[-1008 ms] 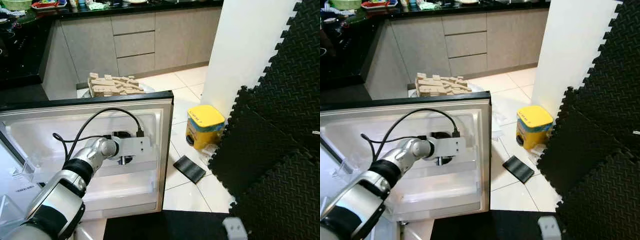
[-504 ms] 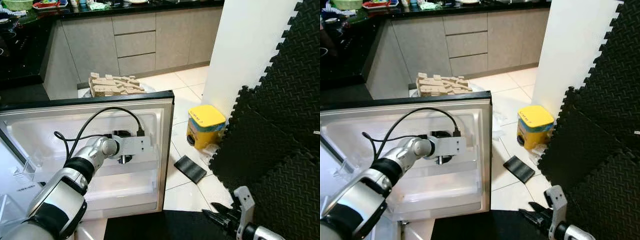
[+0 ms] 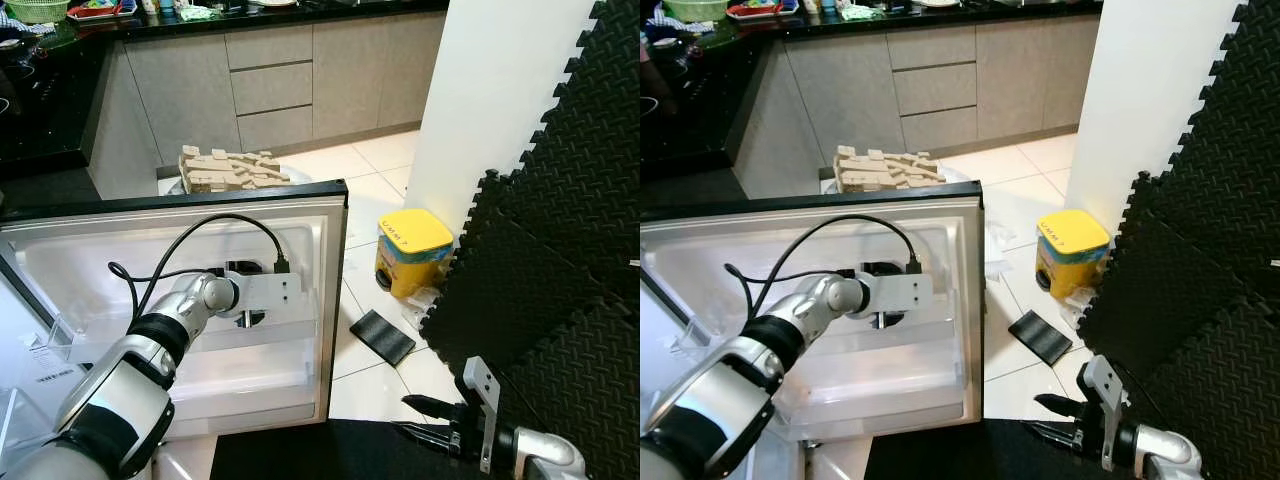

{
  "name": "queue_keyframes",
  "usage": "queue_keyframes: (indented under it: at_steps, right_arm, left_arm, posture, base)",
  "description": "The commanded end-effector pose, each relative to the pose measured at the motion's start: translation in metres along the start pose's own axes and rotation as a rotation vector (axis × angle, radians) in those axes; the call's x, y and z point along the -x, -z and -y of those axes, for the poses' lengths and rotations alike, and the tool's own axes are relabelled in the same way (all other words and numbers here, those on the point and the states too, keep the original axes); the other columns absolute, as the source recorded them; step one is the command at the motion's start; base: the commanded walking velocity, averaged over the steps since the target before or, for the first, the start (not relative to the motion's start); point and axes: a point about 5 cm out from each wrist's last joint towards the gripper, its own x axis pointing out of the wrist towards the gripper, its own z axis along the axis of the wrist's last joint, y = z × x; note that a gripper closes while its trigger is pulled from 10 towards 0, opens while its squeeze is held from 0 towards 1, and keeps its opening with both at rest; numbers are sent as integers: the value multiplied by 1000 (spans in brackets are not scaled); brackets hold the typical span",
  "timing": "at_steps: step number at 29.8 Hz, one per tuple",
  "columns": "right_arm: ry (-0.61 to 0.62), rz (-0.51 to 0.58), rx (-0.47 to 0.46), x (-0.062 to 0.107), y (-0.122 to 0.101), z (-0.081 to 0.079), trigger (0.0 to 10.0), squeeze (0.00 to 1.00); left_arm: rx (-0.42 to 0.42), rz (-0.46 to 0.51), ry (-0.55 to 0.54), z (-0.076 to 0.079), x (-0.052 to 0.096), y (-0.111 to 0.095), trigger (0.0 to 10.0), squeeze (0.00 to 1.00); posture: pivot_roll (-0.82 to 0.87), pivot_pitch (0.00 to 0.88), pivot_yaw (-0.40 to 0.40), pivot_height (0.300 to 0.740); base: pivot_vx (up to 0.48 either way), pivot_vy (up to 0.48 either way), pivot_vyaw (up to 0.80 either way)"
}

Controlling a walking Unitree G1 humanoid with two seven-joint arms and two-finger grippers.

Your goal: Restocking fridge

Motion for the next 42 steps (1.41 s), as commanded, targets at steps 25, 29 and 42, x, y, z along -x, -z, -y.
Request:
queue_keyframes:
  at_steps: [25,29,42]
  right_arm:
    - [-47,23,91,-3,-32,-4,10000,0]
    - [-37,21,88,-1,-32,-4,10000,0]
    - [-25,14,87,-4,-32,-6,10000,0]
  left_arm:
    - [-42,5,31,-2,-7,-18,10000,0]
    - [-39,7,37,-1,-9,-20,10000,0]
    - [-31,-20,52,3,-12,-21,10000,0]
  posture:
    - [-90,0,42,740]
    - [-91,4,45,740]
    - [-90,10,50,740]
  base:
    - [0,0,0]
    - [0,0,0]
    - [0,0,0]
